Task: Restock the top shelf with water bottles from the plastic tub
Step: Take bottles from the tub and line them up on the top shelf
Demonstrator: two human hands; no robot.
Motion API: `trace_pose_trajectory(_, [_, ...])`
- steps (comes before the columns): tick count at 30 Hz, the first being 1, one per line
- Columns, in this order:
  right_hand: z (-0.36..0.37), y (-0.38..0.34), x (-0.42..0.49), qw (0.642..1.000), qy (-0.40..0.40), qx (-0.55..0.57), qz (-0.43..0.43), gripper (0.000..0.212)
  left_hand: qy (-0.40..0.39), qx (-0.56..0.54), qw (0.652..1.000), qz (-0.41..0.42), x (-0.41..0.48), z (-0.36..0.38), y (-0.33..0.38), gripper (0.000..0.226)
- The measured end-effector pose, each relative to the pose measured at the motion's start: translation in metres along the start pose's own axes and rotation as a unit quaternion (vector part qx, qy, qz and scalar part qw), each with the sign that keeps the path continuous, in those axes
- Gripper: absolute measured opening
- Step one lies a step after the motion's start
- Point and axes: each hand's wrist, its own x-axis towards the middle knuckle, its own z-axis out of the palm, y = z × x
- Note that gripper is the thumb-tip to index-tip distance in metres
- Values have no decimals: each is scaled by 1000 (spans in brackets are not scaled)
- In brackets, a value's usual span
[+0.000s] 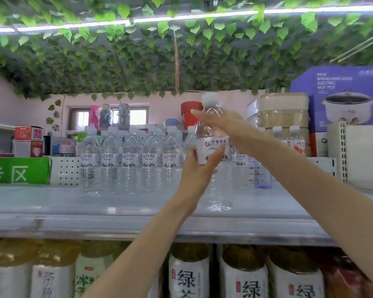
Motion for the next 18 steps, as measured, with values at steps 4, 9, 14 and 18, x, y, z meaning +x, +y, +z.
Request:
trace_pose_trajectory(4, [-2,4,-5,995,70,74,-7,4,-41,28,999,-8,-4,3,6,45])
trace_pose_trajectory(9, [-19,17,-2,979,147,144,3,10,-109,145,983,5,-12,-20,-2,67])
trace_pose_trajectory(14, [-36,38,19,979,199,37,-36,9,-66,530,839,103,-8,-54,-28,81])
trace_pose_trajectory(18, [-29,73,43,983,182,16,-25,12,-66,624,765,142,-2,-59,-36,87])
